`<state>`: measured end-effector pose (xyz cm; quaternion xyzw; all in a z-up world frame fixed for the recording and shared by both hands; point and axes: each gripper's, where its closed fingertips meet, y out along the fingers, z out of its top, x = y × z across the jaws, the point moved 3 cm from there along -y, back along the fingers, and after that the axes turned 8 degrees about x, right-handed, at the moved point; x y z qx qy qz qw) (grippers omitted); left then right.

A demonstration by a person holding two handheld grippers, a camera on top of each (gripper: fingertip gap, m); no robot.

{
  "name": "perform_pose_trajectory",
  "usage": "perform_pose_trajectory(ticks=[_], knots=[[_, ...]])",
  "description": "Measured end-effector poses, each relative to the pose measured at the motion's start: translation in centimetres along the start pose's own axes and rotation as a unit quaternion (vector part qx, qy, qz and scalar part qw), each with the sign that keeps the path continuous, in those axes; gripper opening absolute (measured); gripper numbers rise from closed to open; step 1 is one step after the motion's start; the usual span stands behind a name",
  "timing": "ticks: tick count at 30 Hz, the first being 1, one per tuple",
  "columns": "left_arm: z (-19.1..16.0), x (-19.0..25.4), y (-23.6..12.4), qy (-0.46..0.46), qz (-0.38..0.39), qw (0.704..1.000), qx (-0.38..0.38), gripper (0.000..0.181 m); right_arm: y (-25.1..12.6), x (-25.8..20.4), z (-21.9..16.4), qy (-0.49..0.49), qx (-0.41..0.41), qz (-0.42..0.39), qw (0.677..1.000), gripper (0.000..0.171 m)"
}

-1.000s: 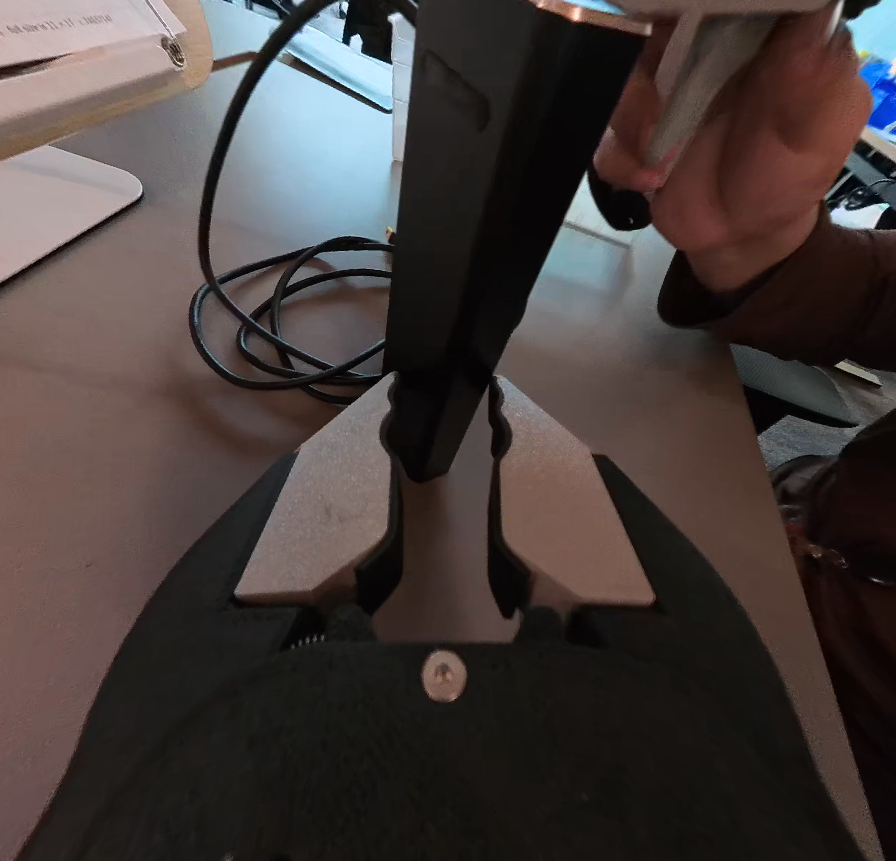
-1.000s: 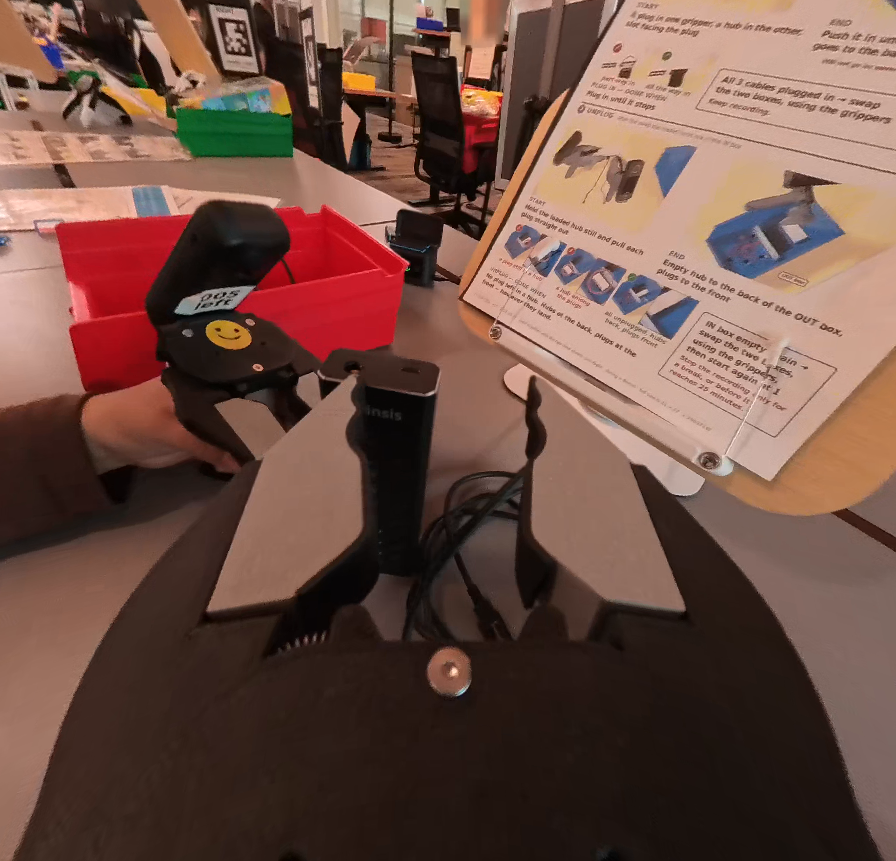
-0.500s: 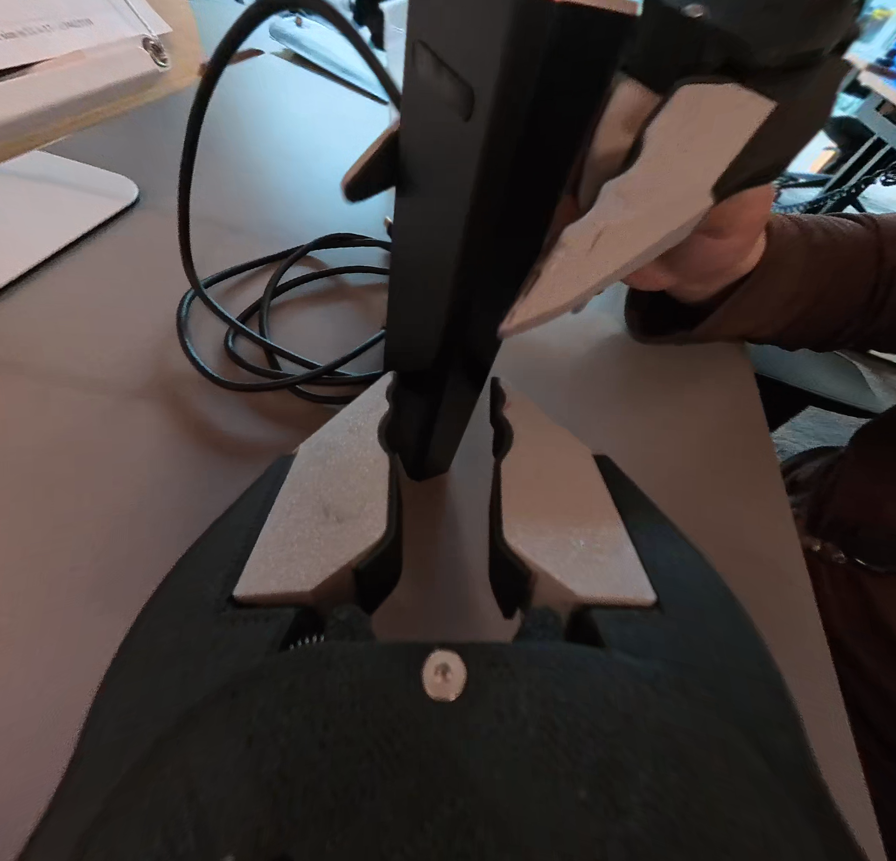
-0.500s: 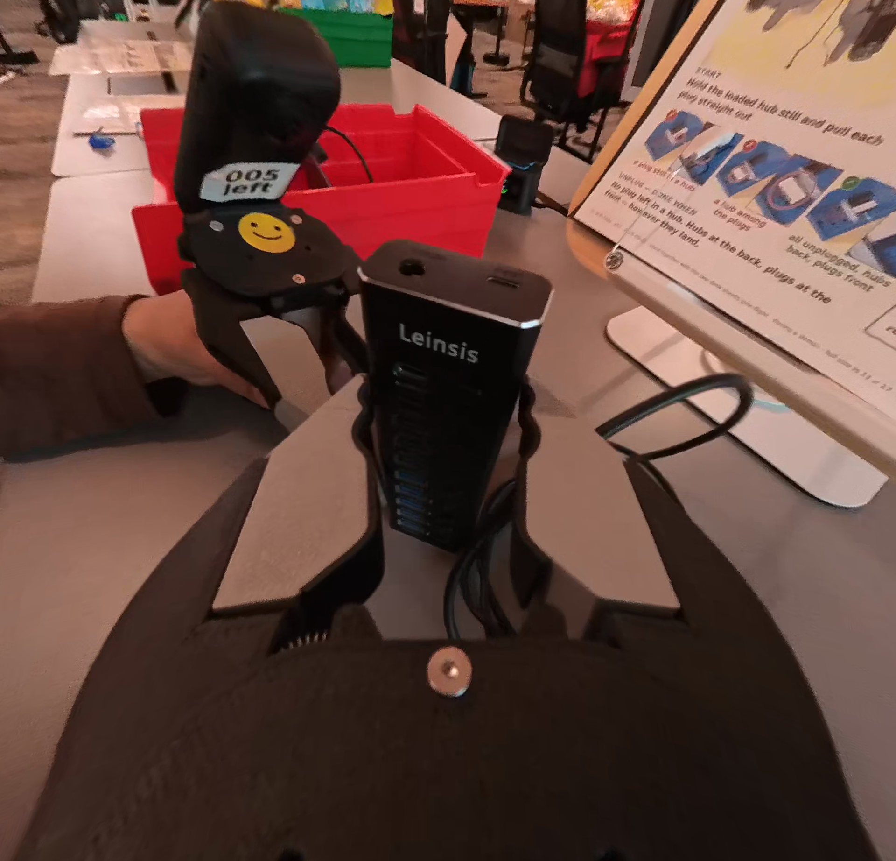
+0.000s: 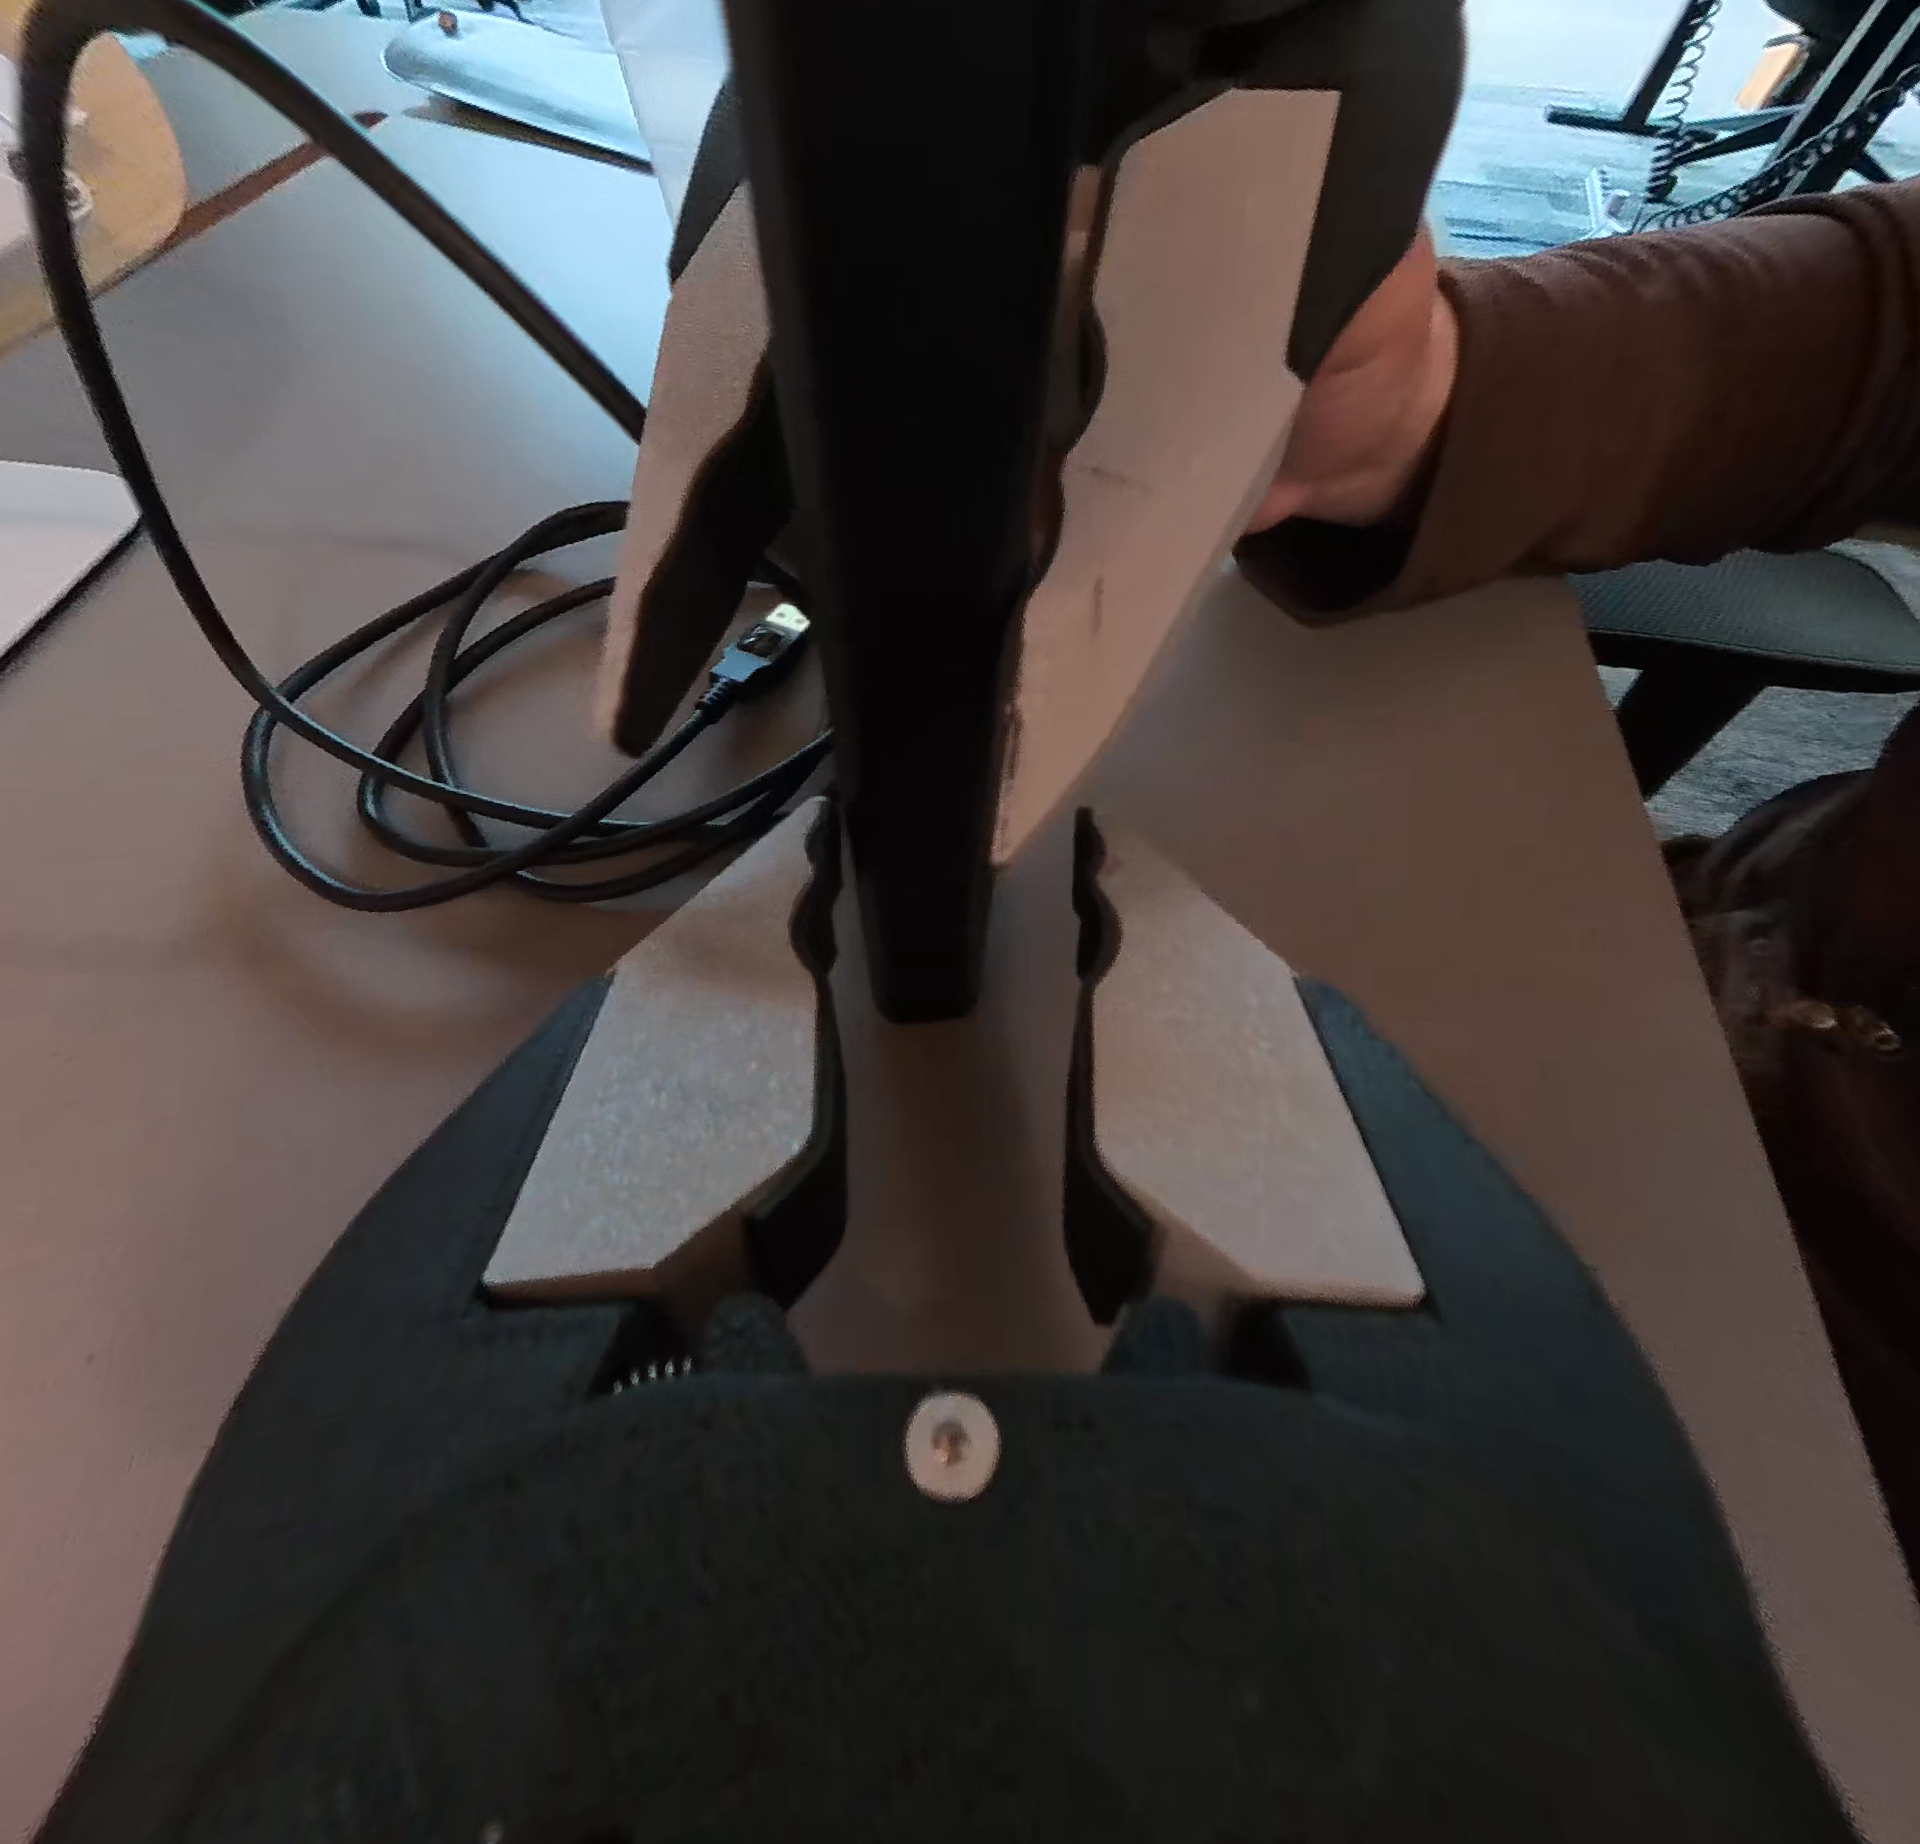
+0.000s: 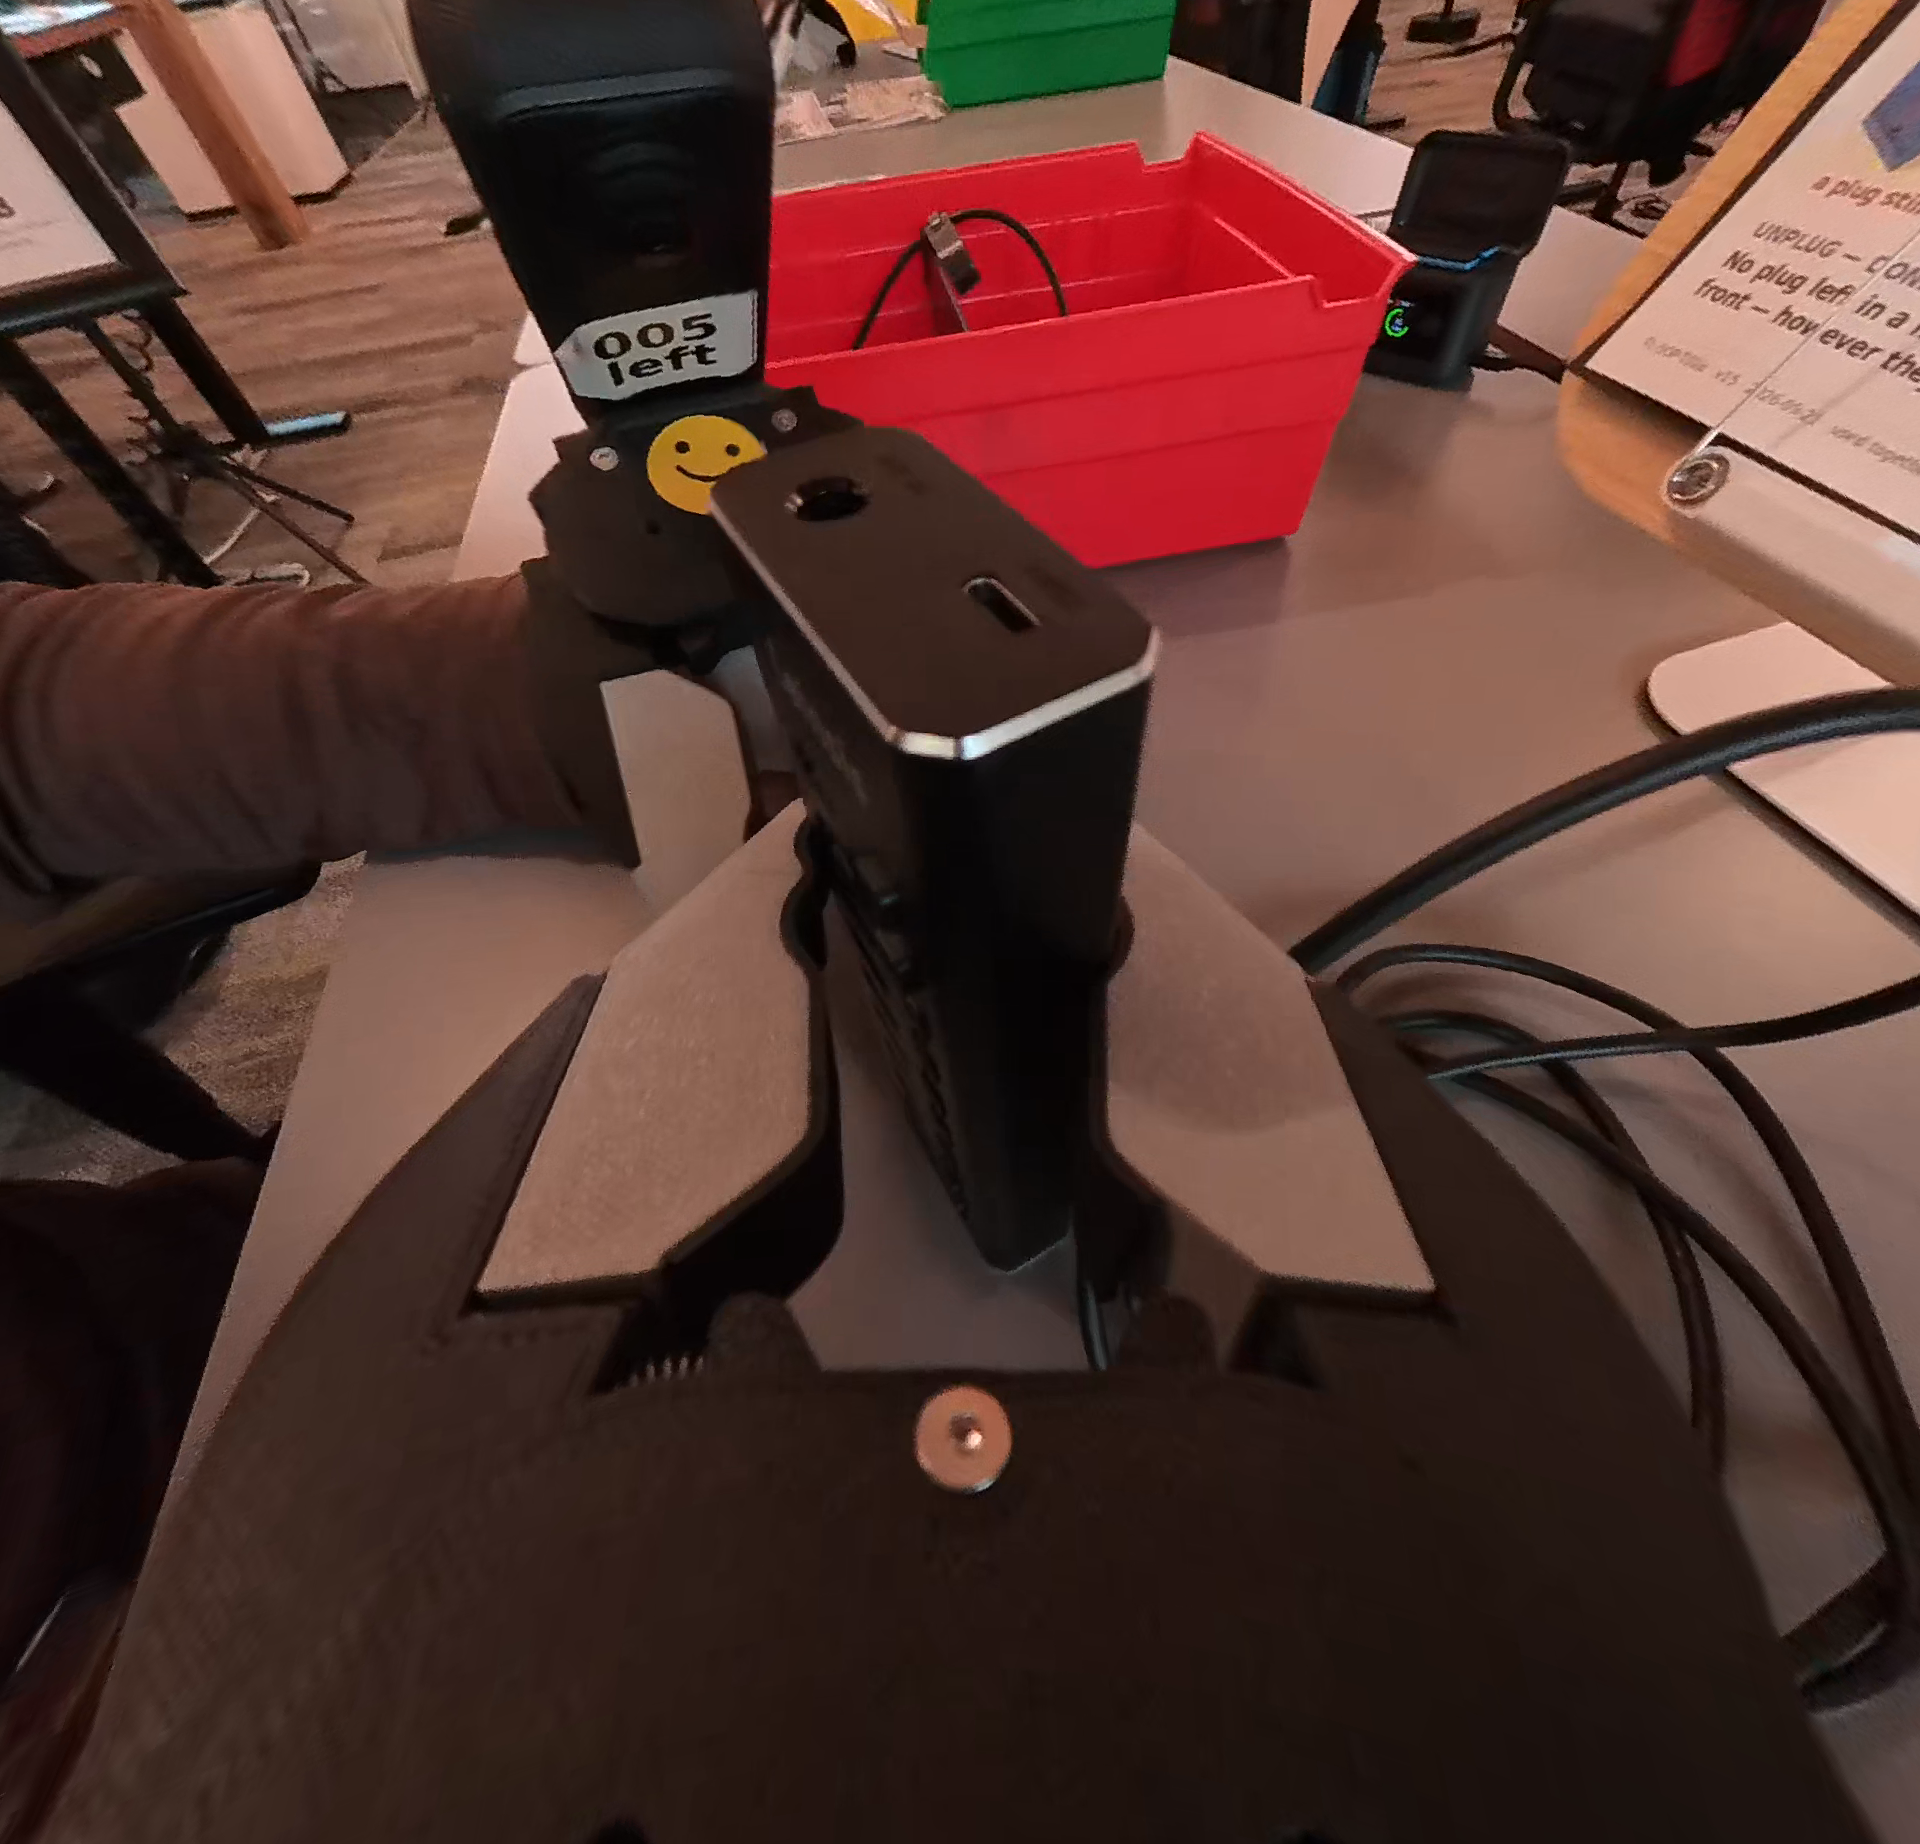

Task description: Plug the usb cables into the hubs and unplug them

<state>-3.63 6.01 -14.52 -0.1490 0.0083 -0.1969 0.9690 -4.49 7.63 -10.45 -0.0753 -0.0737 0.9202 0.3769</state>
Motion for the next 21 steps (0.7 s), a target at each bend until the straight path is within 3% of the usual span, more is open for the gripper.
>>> perform_pose_trajectory(ticks=[4,8,11,13,14,17,21], knots=[[0.2,-0.4,-0.6,0.007,0.01,1.0,0.014,0.049,0.1,-1.1,0.3,-0.005,0.008,0.035,0.999,0.046],[0.8,0.7,-0.7,-0.017,-0.042,0.998,0.038,0.064,-0.3,-2.8,1.8,0.0,0.053,0.091,0.994,0.045],[0.9,2.4,-0.6,-0.018,-0.1,0.994,0.039,0.042,-1.0,-3.2,2.7,-0.007,0.079,0.1,0.992,0.045],[0.5,1.9,-0.3,0.013,-0.067,0.997,0.021,0.026,-1.2,-2.6,2.6,-0.017,0.077,0.075,0.994,0.03],[0.2,1.2,-0.1,0.038,-0.029,0.999,0.006,0.027,-1.1,-2.1,2.4,-0.025,0.071,0.051,0.996,0.026],[-1.2,-1.5,0.3,0.054,0.075,0.994,-0.056,0.026,-0.6,-0.2,1.4,-0.036,0.036,-0.026,0.998,0.04],[-1.2,-2.8,0.6,0.059,0.138,0.986,-0.068,0.026,-0.3,0.9,1.5,-0.023,0.049,-0.076,0.996,0.051]])
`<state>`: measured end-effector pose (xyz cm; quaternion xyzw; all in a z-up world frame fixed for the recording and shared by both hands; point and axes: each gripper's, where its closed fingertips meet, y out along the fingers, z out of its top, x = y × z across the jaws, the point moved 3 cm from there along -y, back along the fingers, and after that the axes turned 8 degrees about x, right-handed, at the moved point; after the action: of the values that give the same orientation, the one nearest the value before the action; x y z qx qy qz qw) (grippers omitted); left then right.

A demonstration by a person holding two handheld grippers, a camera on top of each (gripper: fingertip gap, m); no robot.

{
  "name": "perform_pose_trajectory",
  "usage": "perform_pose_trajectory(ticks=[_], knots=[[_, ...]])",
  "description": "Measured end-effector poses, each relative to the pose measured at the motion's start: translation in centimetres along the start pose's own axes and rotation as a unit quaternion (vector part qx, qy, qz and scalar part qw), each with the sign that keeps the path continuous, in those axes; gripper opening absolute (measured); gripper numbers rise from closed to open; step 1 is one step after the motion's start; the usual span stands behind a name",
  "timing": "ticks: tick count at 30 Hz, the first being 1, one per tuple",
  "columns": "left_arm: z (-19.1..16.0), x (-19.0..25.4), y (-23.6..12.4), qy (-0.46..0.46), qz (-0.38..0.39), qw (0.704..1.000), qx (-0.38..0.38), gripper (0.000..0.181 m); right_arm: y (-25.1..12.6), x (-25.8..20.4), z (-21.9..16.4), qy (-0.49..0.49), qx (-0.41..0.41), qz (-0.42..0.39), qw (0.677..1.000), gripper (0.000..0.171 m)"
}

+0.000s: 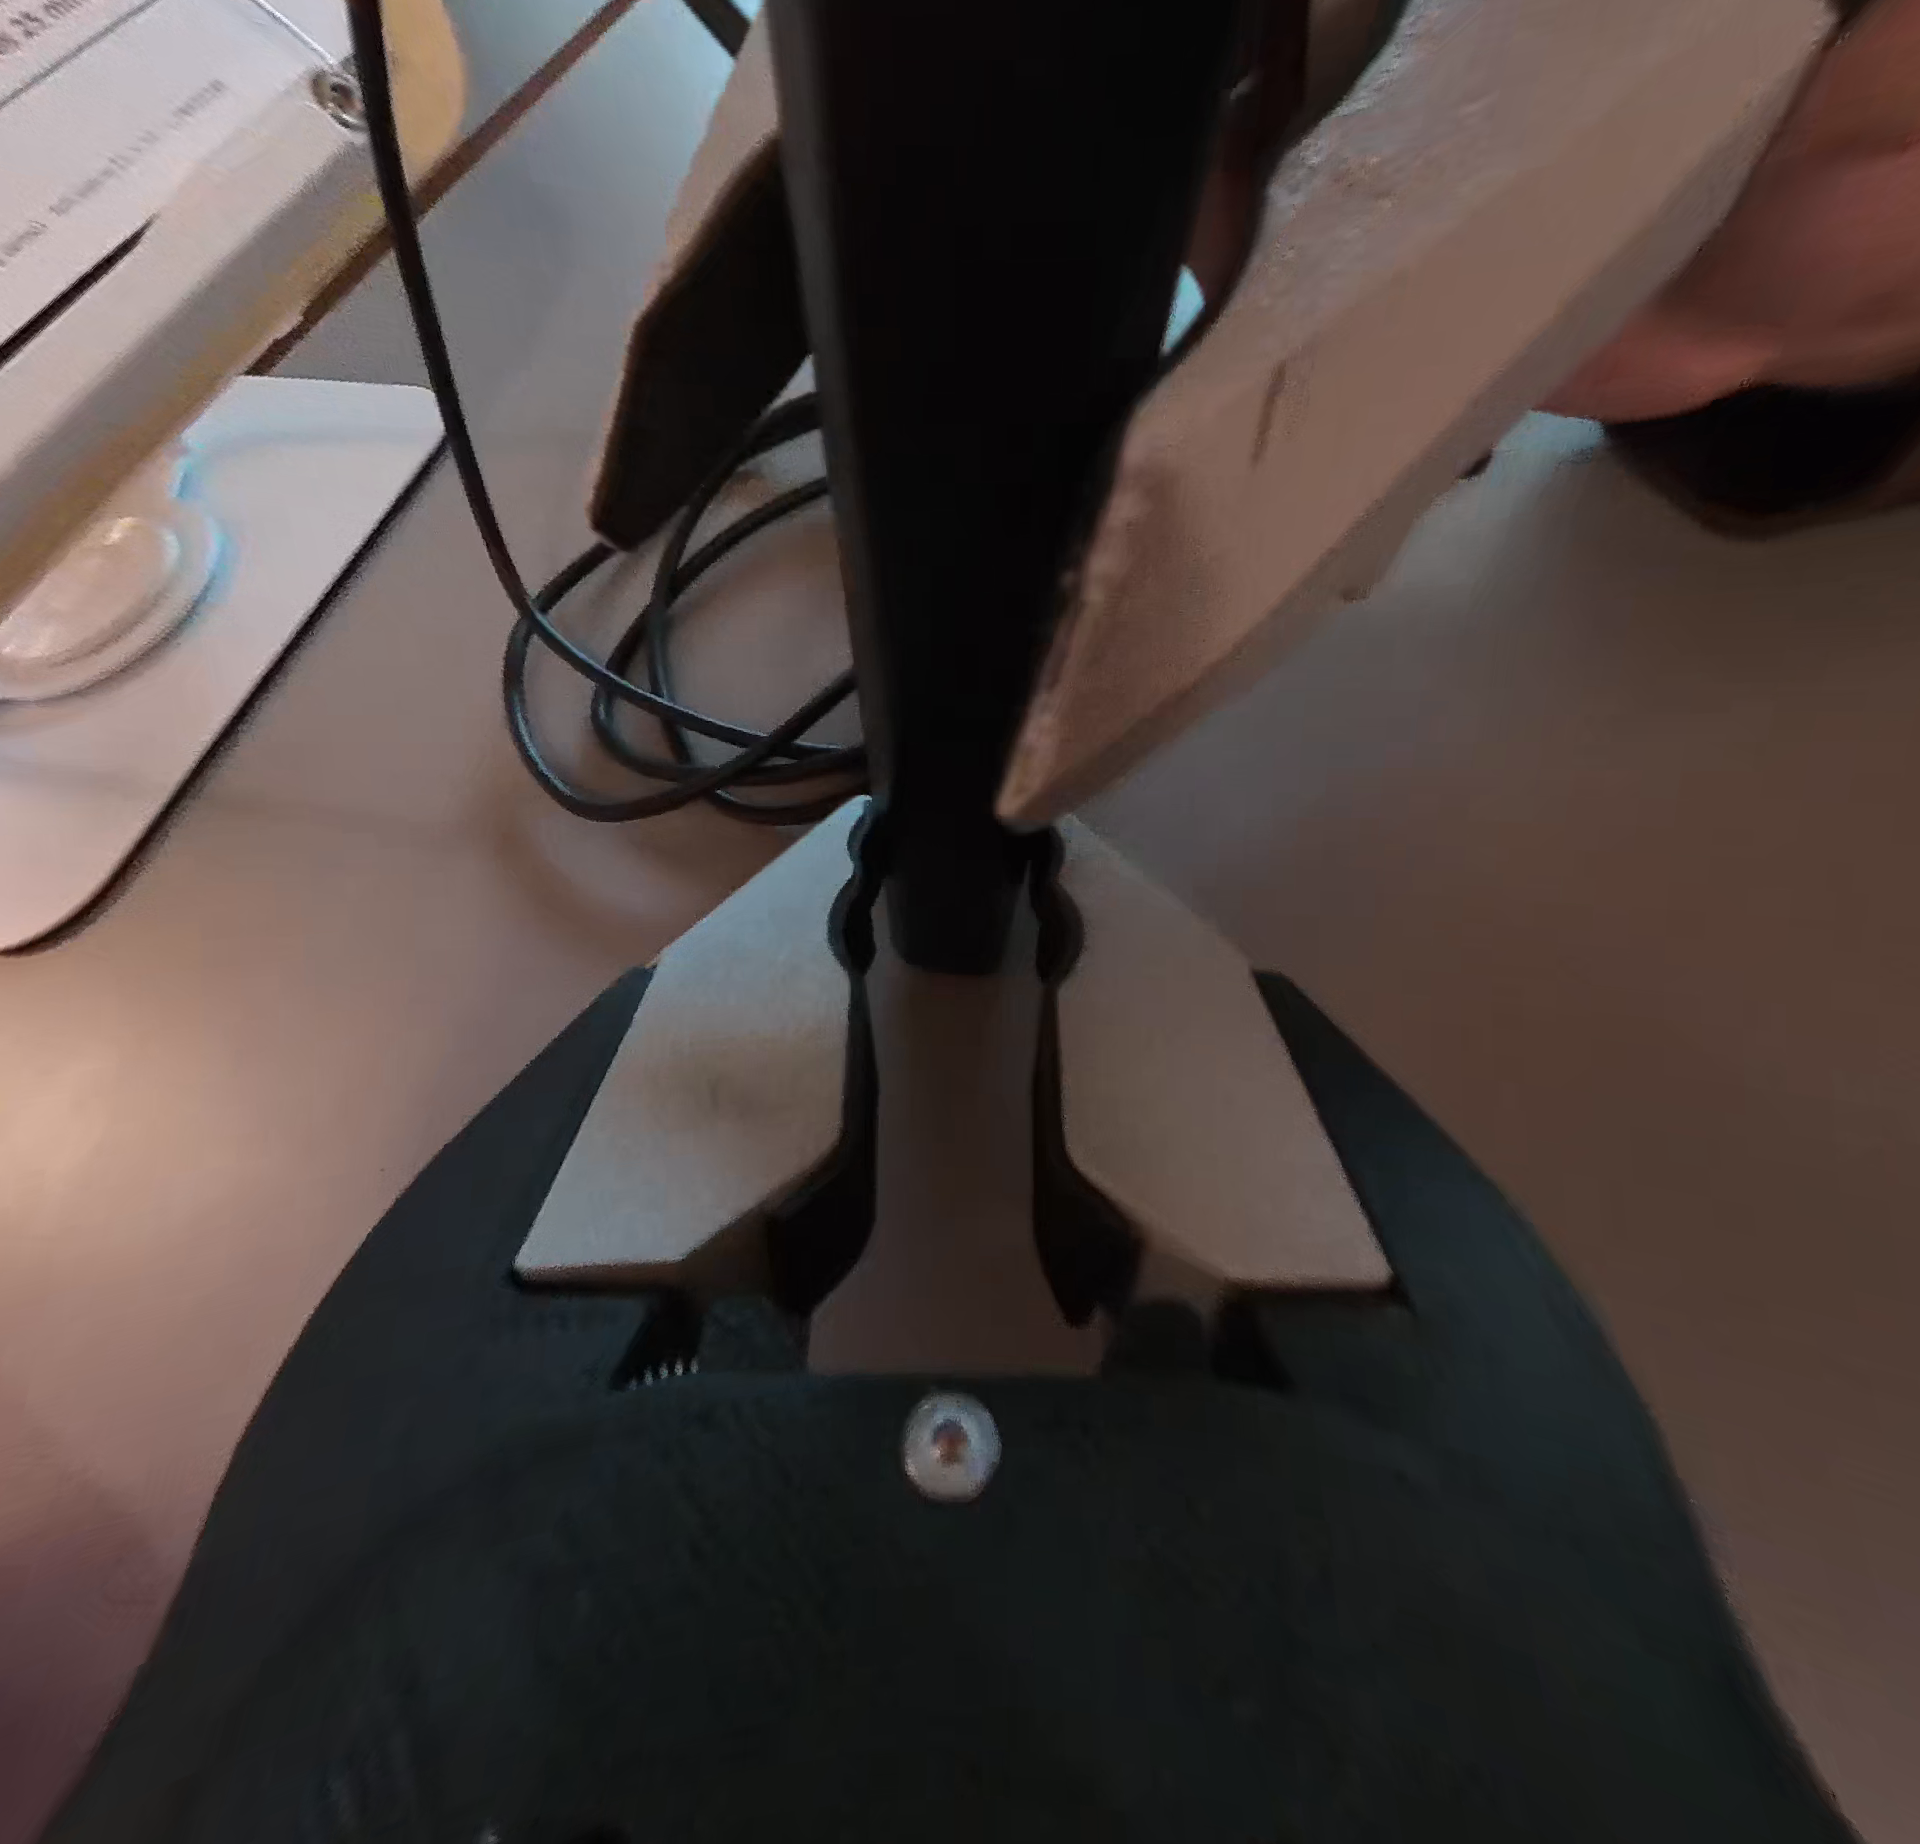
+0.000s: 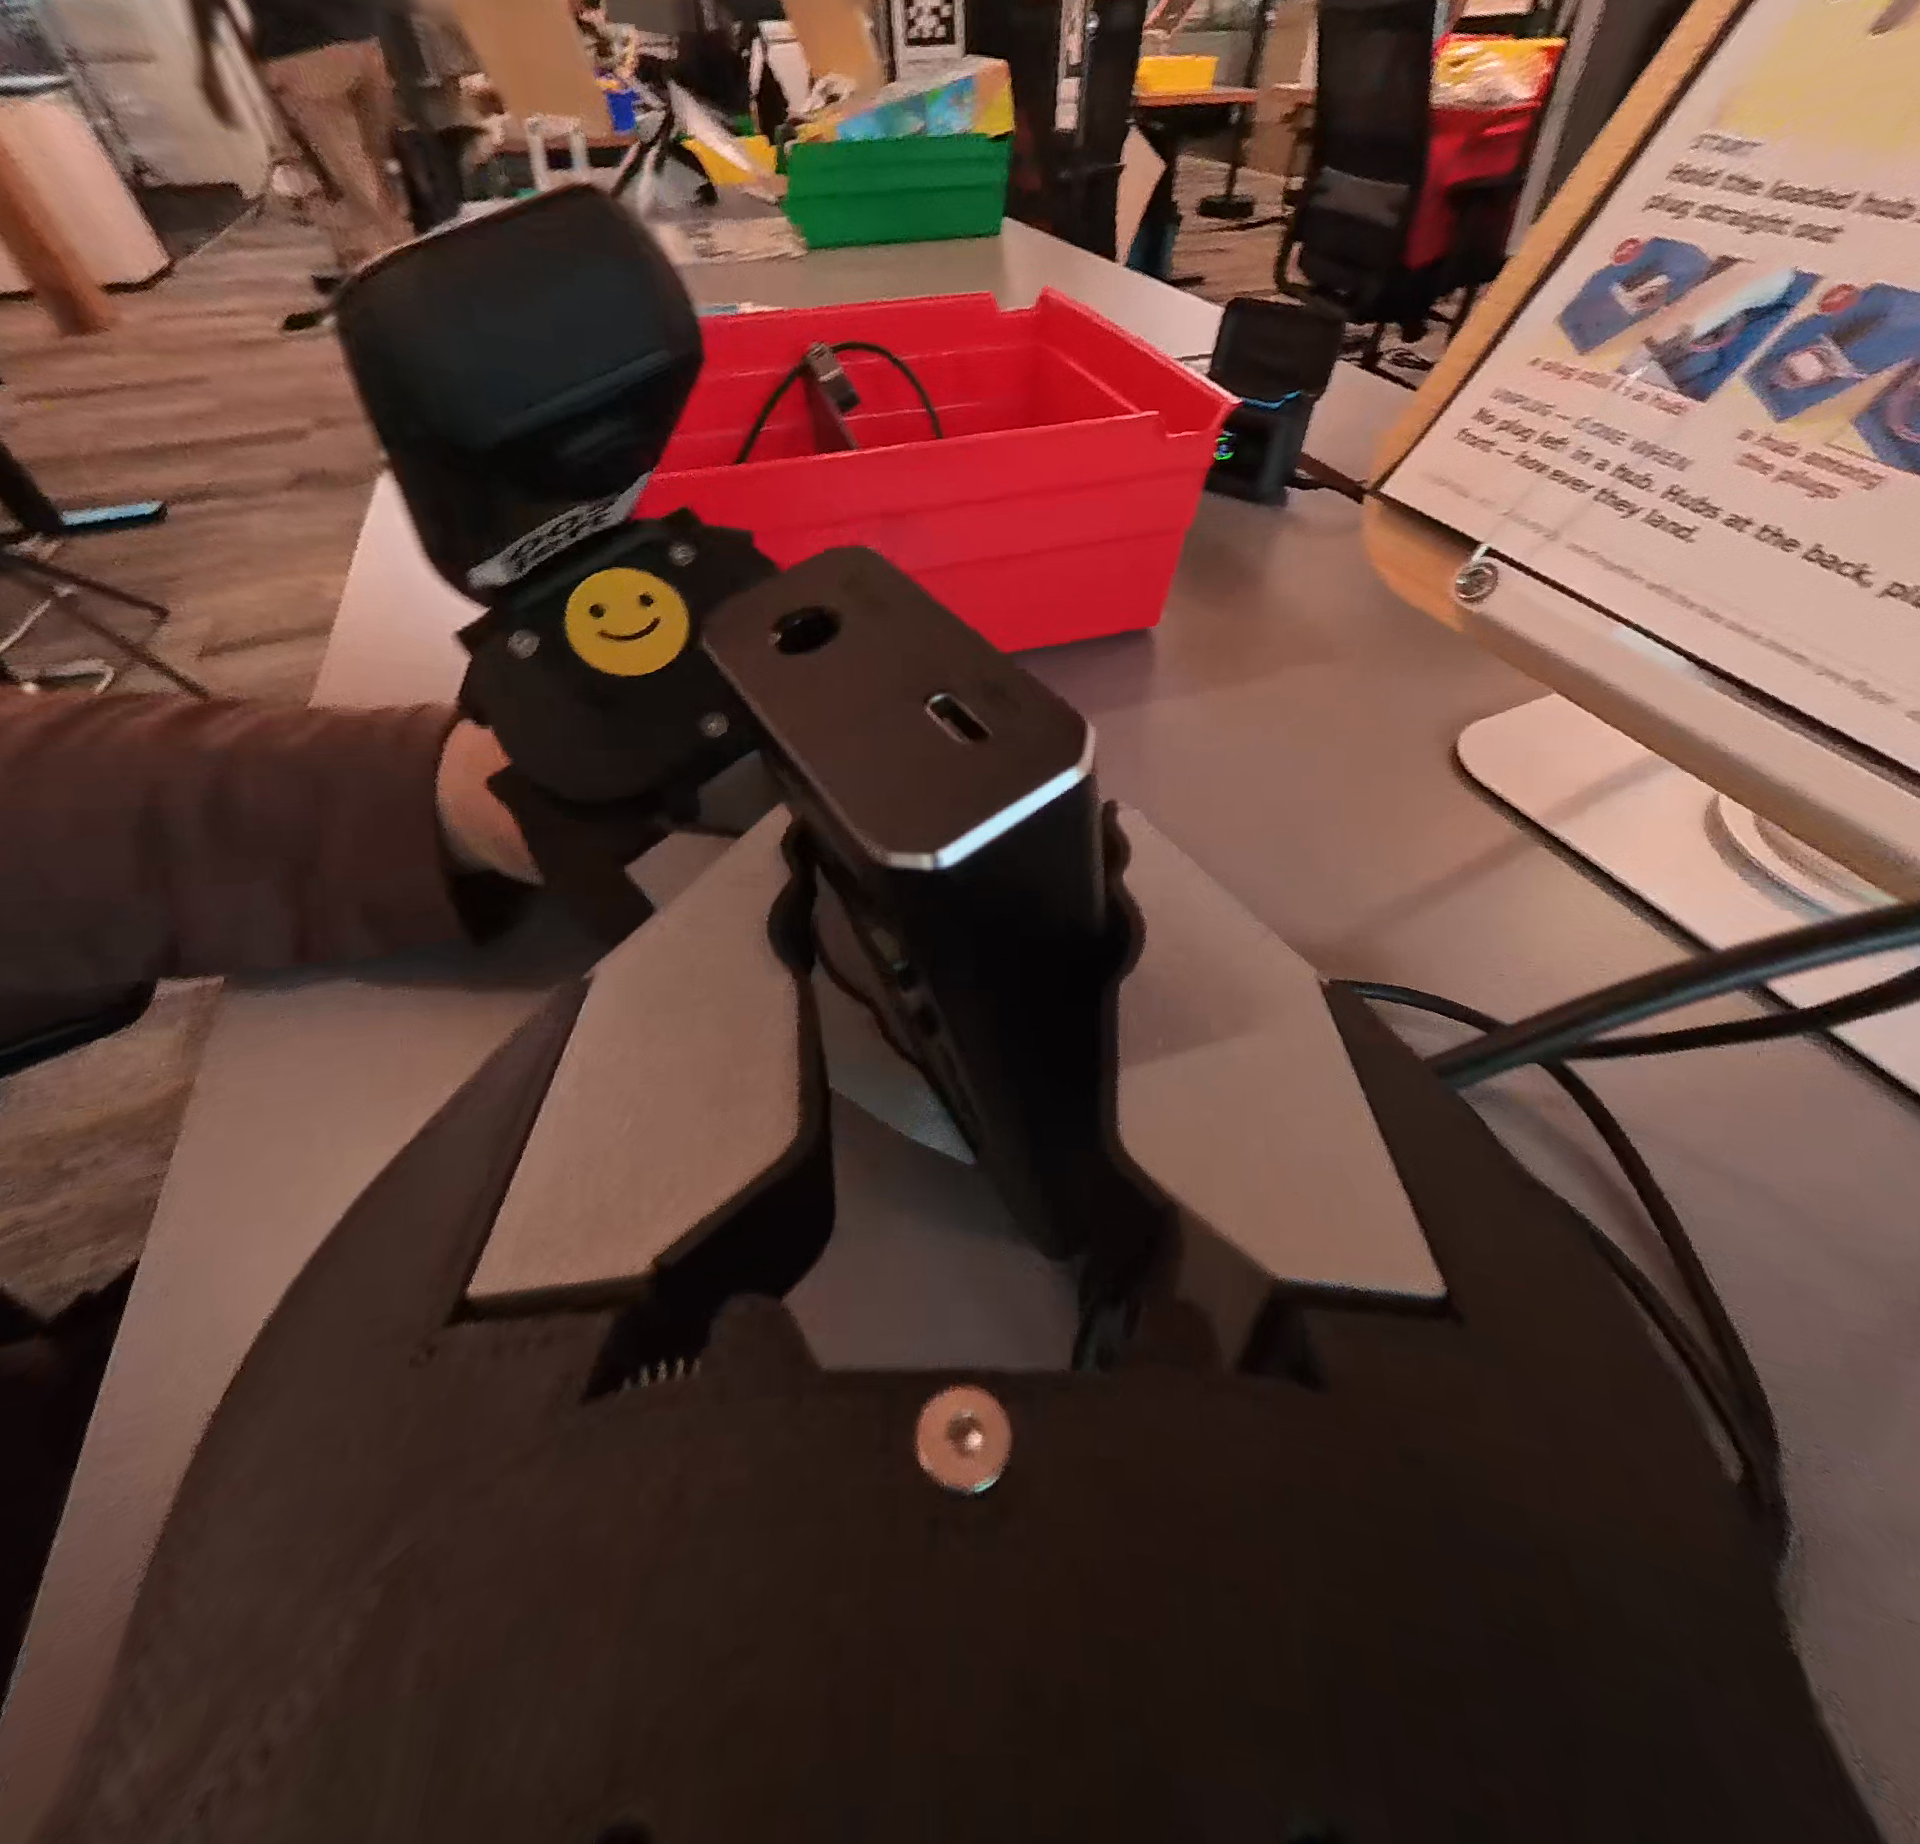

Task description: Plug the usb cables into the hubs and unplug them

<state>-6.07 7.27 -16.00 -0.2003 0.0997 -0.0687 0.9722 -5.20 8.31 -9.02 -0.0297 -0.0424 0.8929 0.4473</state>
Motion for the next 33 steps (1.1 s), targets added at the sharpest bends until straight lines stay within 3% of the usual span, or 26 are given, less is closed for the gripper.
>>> perform_pose_trajectory(ticks=[10,19,23,26,31,33], knots=[[0.5,-0.3,1.2,-0.054,0.063,0.996,-0.013,0.026,-0.7,2.5,0.4,-0.028,0.005,-0.143,0.989,0.062],[0.3,-0.3,1.4,-0.064,0.109,0.992,-0.031,0.028,-0.2,2.9,-0.2,-0.042,-0.015,-0.183,0.982,0.062],[0.4,0.1,1.5,-0.029,0.109,0.993,-0.034,0.033,-0.4,3.0,-0.2,-0.006,-0.01,-0.146,0.989,0.061],[1.1,1.1,1.4,-0.052,0.046,0.998,-0.004,0.044,-0.8,2.9,-0.1,0.017,-0.004,-0.097,0.995,0.06],[2.0,2.1,-0.4,-0.044,-0.046,0.996,0.056,0.043,-1.4,1.9,-0.1,0.056,0.011,0.028,0.998,0.059],[2.2,2.3,-0.8,-0.065,-0.074,0.992,0.074,0.054,-1.6,1.2,0.0,0.067,0.021,0.077,0.995,0.059]])
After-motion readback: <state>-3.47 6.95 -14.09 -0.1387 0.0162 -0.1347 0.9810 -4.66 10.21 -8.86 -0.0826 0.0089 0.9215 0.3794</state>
